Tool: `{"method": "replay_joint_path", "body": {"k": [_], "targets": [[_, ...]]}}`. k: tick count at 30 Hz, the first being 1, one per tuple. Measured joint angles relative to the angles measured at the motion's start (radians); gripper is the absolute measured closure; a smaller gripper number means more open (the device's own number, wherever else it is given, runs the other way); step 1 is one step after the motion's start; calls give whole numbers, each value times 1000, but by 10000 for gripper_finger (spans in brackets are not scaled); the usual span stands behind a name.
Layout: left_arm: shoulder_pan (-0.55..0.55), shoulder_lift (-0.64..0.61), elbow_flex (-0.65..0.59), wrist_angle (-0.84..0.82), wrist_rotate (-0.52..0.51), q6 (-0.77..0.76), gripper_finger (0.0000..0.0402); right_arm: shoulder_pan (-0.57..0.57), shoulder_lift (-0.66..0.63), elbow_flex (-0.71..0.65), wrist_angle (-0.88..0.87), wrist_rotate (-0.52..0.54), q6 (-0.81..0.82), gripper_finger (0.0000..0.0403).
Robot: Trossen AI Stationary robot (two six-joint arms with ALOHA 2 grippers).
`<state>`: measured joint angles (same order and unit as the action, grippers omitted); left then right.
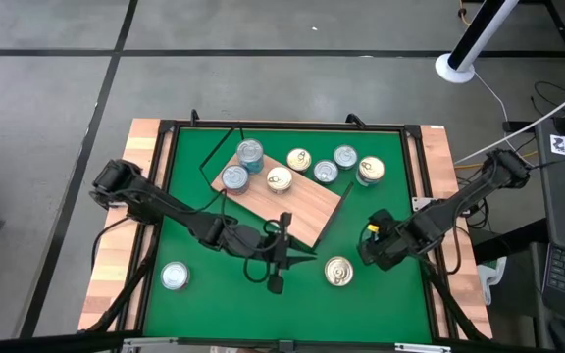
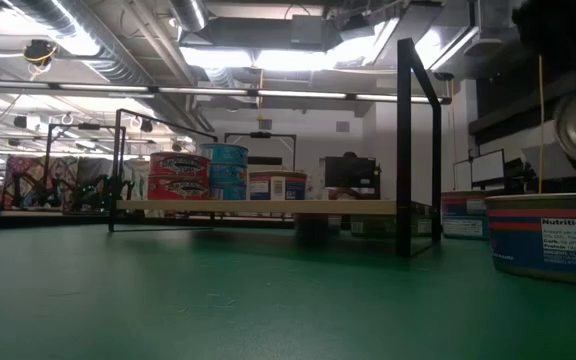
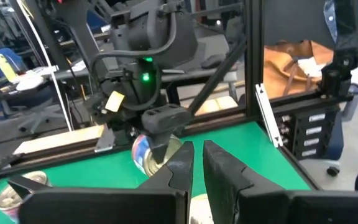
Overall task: Stack canned seafood by type on shelf
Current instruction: Put the blue and pink tuna can on the shelf aligned with the other blue and pink tuna can
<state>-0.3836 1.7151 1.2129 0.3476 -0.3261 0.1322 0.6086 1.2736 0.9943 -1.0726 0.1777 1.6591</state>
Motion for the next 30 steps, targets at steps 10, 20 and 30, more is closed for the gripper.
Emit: {"method": "replay_joint_path", "body": {"k": [10,20,30], "targets": [[0,-52,0,-1,-1,-2,370,0,0,177,-2,15,-204,223],[0,-92,0,0,-1,-2,370,0,0,367,0,129,-453,223],[-1,-94,0,1,-60,49,370,0,-1,473,49,486,-986,221]]}}
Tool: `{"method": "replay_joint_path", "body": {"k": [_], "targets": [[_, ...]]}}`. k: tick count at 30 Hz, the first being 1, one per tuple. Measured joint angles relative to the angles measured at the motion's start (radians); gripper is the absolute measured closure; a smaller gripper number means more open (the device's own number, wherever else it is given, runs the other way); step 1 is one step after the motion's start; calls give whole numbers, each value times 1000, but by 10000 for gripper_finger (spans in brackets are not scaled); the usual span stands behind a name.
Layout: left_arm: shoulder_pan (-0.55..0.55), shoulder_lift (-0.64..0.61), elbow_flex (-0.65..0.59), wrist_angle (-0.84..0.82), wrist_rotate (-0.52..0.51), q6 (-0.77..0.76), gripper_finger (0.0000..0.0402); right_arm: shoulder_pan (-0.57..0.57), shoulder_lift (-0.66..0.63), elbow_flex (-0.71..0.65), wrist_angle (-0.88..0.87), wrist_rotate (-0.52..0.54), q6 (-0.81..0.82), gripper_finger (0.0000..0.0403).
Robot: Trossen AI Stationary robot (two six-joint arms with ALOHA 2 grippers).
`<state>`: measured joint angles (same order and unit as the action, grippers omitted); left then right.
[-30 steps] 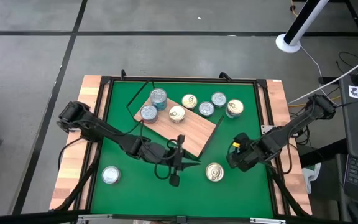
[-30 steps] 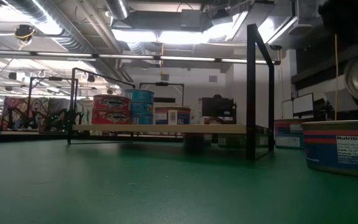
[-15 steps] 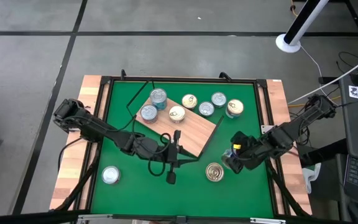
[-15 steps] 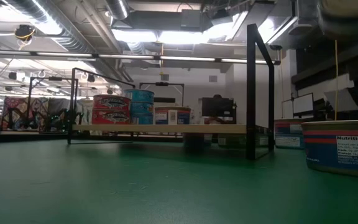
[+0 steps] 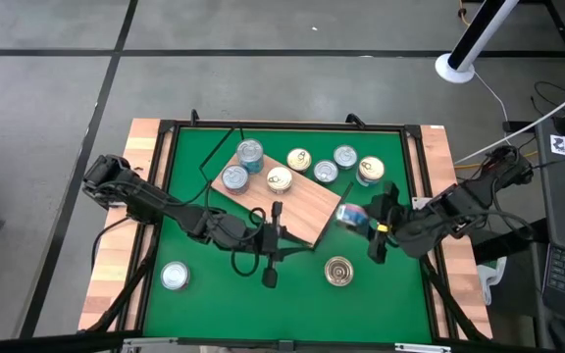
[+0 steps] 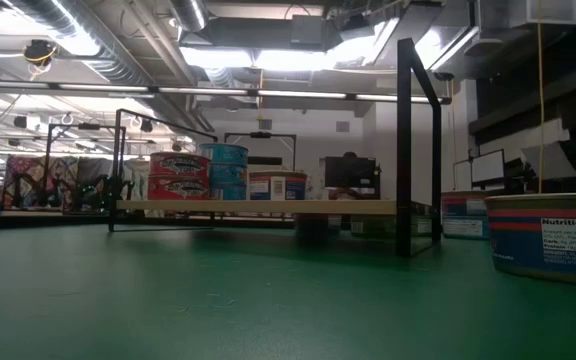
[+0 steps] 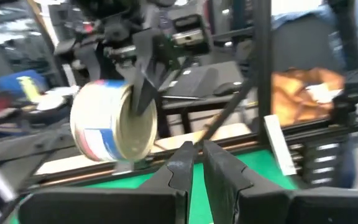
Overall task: Stack canned seafood by type on shelf
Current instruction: Put the blue and pink tuna can on the shelf aligned with the other blue and pink tuna can
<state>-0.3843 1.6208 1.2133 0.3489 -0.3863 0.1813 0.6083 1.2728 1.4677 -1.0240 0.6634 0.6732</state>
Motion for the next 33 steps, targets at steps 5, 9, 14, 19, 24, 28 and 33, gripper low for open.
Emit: {"method": "replay_joint_path", "body": {"k": [5,9,14,19,24,28,33], "targets": [[-1,-13,0,1,-109,35,370,-23,14,0,43,181,-291,220],[1,-23,0,-3,-172,57,370,-99,36,0,53,196,-458,220],[-2,-61,0,-13,-217,86,370,-212,83,0,99,175,-692,219],[-2,-96,0,-58,-251,82,370,-313,142,0,182,126,-941,219],[3,-129,0,-176,-347,78,370,-390,215,0,272,-31,-1052,219],[-7,-165,0,-332,-454,33,370,-429,289,0,314,-112,-1106,219],[-15,-208,0,-559,-477,-88,370,-442,385,0,393,-155,-1176,219]]}}
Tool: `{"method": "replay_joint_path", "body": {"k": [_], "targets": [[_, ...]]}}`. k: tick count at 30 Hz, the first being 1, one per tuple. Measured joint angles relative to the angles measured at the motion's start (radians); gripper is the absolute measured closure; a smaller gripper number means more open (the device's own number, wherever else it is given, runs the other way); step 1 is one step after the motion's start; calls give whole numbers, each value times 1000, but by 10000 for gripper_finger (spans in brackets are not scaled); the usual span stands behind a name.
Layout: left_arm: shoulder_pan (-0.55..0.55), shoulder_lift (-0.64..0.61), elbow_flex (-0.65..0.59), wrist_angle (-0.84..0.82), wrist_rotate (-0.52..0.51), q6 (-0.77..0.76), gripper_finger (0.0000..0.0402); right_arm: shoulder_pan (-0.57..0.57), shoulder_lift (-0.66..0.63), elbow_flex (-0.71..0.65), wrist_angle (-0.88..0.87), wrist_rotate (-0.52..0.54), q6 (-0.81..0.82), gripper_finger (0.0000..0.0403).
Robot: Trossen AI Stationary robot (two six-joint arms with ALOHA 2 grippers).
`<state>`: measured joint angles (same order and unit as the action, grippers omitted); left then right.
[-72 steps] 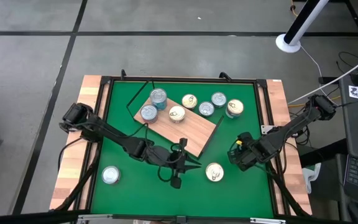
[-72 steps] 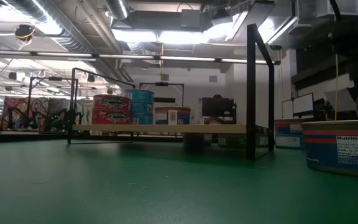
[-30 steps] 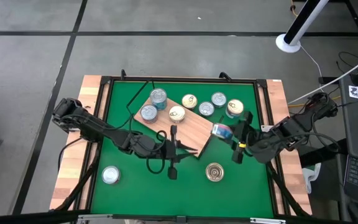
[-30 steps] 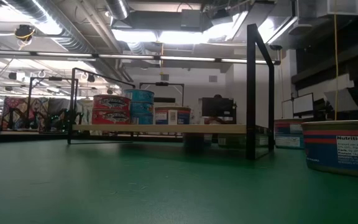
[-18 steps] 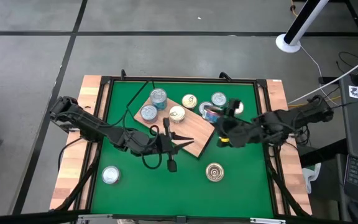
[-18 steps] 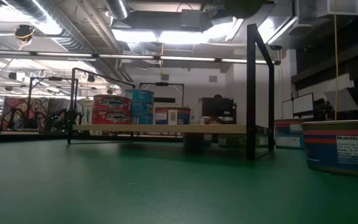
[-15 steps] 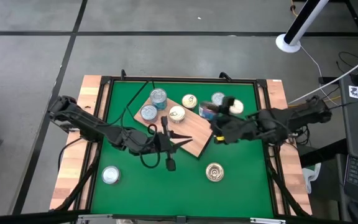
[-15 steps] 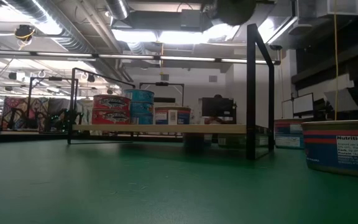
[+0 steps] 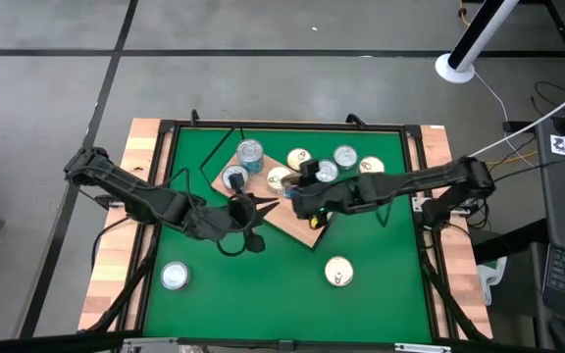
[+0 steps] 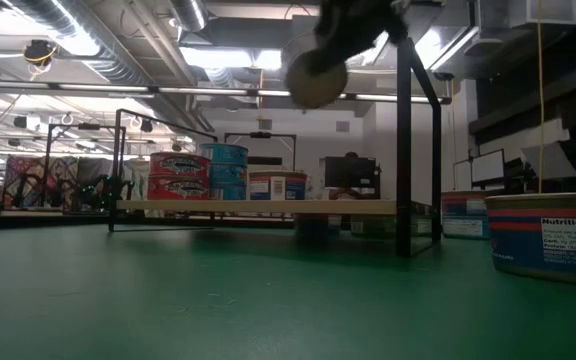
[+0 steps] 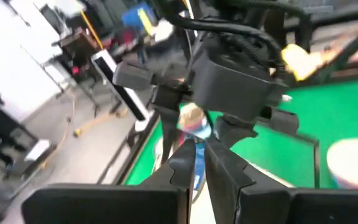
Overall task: Stack canned seafood by type on shelf
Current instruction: Put the blue and pink tuna can on the shelf aligned with the other blue and pink tuna can
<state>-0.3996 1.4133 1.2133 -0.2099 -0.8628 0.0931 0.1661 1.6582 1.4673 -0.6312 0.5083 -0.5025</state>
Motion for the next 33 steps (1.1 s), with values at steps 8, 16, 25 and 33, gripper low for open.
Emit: {"method": "replay_joint_path", "body": {"k": [8,16,25,33], "targets": [[-1,-7,0,-353,-2,-251,370,3,143,0,181,-3,-86,219],[-1,-7,0,-523,-2,-448,370,3,246,-1,301,38,-90,219],[-2,-7,-1,-512,-2,-485,370,2,334,-1,384,68,-109,219],[-2,-7,-47,-515,2,-553,370,-6,393,-1,407,84,-139,219]]}}
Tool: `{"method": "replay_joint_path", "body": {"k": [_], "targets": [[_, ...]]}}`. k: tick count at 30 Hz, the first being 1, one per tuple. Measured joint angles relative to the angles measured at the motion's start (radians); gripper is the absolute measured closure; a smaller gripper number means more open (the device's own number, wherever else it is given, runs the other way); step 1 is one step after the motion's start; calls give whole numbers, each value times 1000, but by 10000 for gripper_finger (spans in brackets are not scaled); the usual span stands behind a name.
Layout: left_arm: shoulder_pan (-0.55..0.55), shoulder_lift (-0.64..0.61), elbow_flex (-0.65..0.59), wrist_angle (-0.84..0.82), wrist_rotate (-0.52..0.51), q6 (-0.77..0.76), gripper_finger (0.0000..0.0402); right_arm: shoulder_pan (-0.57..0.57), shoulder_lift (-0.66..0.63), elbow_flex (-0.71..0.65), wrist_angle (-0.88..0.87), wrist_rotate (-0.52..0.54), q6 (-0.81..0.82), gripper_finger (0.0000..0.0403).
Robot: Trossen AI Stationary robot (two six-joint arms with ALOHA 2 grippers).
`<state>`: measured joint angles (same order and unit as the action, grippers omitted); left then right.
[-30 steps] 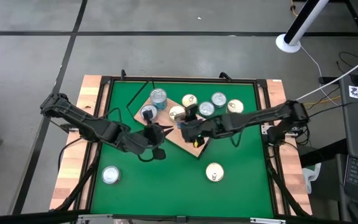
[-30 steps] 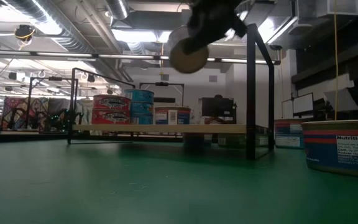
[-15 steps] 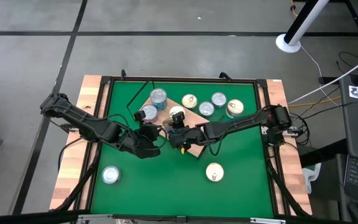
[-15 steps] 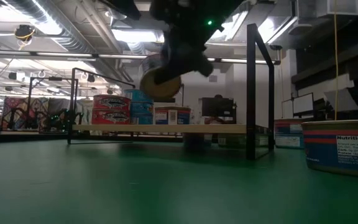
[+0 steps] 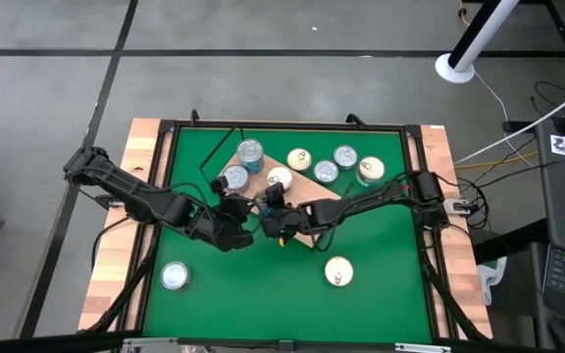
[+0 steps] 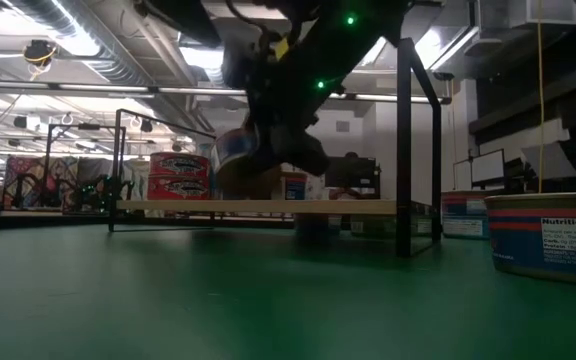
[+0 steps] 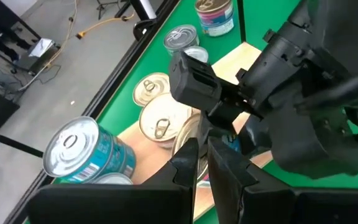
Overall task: Stack canned seafood by type on shelf
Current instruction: Put the blue and pink tuna can on the shelf aligned with the other blue and pink tuna can
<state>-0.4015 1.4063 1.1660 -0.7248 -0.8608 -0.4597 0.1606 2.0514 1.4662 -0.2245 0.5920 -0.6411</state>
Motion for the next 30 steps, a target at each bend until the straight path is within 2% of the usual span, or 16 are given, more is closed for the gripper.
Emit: {"method": "replay_joint_path", "body": {"k": [6,17,30], "targets": [[-6,0,-25,6,2,-15,370,-34,9,0,8,-13,0,219],[-6,0,-47,6,2,-43,370,-79,8,3,32,-114,-3,217],[-6,0,-47,6,2,-43,370,-76,9,1,40,-167,8,147]]}}
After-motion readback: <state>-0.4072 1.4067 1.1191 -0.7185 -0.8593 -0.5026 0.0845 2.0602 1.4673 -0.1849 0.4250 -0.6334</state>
